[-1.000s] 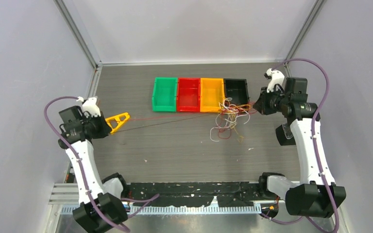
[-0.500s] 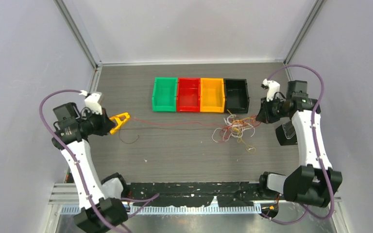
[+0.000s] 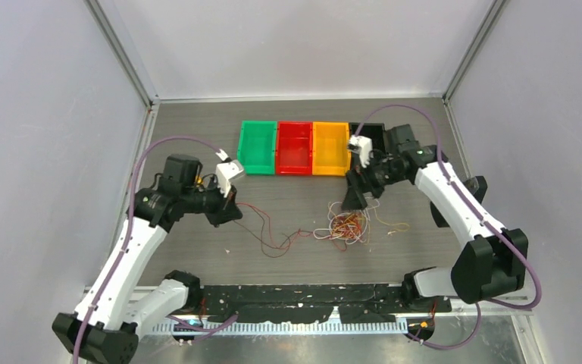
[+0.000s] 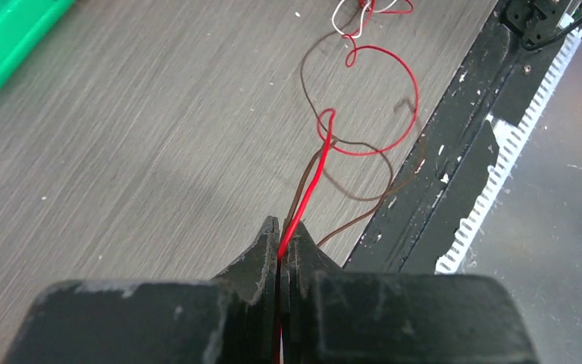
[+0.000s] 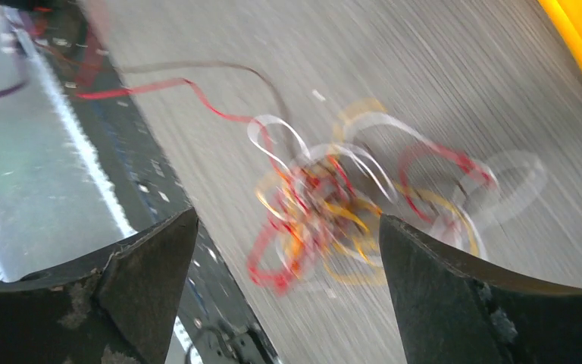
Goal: Untangle the cables
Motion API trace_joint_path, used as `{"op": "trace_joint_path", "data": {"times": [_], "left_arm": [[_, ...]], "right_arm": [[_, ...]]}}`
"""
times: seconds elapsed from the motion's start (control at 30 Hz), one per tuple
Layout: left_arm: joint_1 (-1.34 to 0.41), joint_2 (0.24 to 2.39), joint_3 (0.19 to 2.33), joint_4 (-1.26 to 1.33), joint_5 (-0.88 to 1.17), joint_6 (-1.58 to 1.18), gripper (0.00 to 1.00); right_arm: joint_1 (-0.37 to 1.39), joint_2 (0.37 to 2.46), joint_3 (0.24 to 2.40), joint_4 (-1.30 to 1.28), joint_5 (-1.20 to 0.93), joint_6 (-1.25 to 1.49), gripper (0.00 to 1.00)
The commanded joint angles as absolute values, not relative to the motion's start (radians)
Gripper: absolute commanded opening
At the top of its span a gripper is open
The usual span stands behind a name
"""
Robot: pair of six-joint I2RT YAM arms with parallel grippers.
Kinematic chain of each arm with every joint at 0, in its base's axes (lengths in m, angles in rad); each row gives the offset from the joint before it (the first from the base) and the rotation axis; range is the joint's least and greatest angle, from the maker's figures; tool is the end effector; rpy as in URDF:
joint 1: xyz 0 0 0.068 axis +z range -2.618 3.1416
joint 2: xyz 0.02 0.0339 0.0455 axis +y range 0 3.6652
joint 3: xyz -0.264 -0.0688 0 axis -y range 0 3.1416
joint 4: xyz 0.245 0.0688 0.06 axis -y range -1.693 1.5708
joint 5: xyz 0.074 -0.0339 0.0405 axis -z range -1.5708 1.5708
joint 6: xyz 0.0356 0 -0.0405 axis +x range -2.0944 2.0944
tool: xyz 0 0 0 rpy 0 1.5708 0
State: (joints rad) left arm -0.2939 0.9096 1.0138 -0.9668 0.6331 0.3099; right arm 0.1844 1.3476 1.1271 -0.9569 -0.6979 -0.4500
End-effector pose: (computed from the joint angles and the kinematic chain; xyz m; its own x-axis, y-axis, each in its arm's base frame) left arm 0.1491 -0.0671 0.3290 -0.5088 0.4109 -0.7565 0.7949 0.5616 -0.2296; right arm 0.2441 0.0688 0.2824 -0.6511 -0.4605 -0.6033 -0.7395 0.5639 0.3677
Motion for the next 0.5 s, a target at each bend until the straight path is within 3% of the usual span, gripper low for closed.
{"op": "trace_joint_path", "data": {"times": [0.0, 0.13, 0.33, 0.47], "left_arm": [[-0.374, 0.966, 1.042, -0.871, 0.591, 0.211, 0.00], [-0.390, 1.026, 1.052, -0.830, 0.654, 0.143, 0.00], [-0.390, 1.071, 1.065, -0.779, 0.741, 0.104, 0.01], [-0.390, 1.090, 1.070, -0.784, 0.753, 0.113, 0.01]], "right_arm": [[0.366, 1.304, 1.173, -0.658, -0.900, -0.199, 0.95], [0.525, 1.339, 1.193, -0.399, -0.914, 0.023, 0.99], [0.694, 1.472, 1.286, -0.294, -0.845, 0.082, 0.86], [0.754, 1.517, 1.298, -0.276, -0.783, 0.025, 0.71]]}}
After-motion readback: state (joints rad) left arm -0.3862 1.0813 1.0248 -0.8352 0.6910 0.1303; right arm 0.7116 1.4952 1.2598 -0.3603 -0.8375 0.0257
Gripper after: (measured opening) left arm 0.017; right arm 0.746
